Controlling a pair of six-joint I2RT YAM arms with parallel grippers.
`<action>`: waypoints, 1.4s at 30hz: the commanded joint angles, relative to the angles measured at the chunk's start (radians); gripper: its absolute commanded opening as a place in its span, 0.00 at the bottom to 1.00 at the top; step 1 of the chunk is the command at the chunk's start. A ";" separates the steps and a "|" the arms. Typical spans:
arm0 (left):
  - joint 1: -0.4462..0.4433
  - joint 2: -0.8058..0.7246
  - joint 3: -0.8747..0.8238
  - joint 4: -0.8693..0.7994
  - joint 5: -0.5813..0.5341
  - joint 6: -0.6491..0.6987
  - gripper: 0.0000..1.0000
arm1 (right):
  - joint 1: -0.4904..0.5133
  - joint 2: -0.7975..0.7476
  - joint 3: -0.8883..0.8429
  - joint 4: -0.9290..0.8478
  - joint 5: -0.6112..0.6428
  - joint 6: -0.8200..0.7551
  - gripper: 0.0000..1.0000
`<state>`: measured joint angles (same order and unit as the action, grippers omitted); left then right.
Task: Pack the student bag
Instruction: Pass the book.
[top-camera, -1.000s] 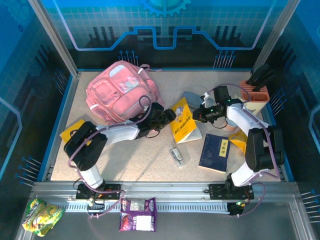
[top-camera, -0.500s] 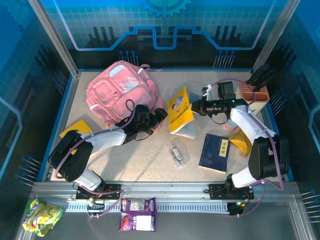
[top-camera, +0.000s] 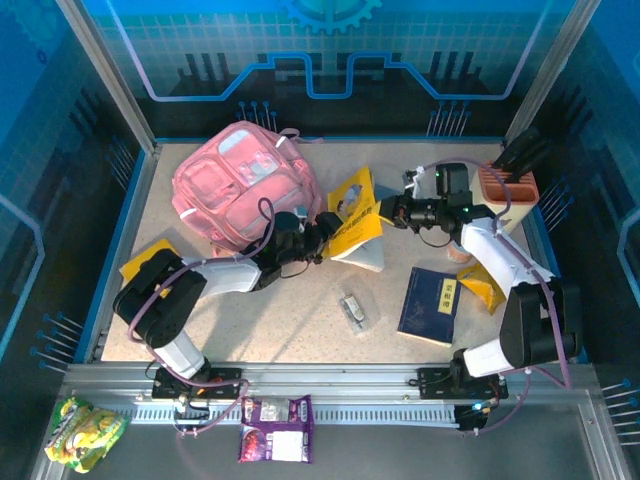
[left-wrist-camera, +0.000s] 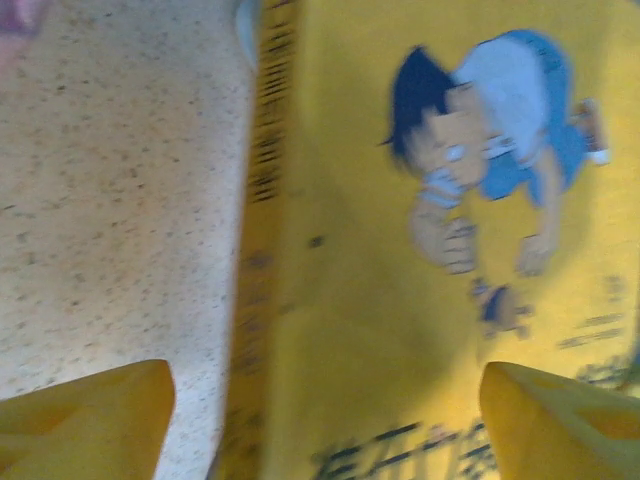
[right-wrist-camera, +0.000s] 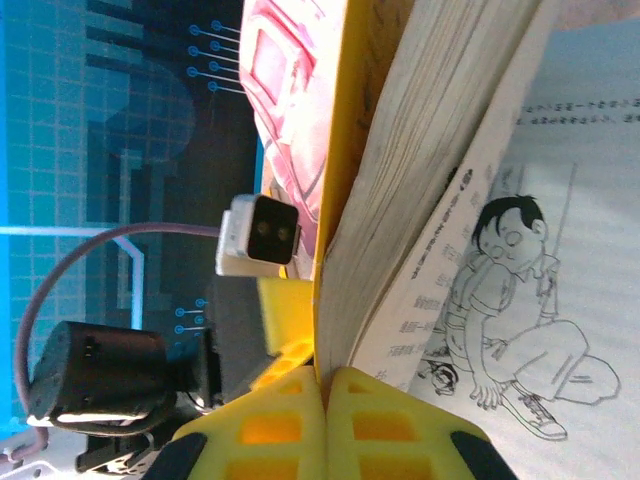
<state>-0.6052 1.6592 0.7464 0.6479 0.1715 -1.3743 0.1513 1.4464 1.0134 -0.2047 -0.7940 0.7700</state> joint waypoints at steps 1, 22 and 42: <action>-0.008 0.005 0.003 0.108 0.034 -0.013 0.75 | -0.004 -0.011 -0.028 0.083 -0.050 0.027 0.00; -0.034 -0.134 0.084 -0.117 -0.015 0.130 0.08 | -0.035 -0.009 -0.066 -0.037 0.024 -0.077 0.12; -0.089 -0.259 0.246 -0.180 0.027 0.202 0.00 | -0.038 -0.127 -0.161 -0.006 -0.133 -0.050 1.00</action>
<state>-0.6849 1.4620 0.9203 0.3923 0.1669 -1.1976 0.1165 1.3453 0.8825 -0.2840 -0.8249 0.6674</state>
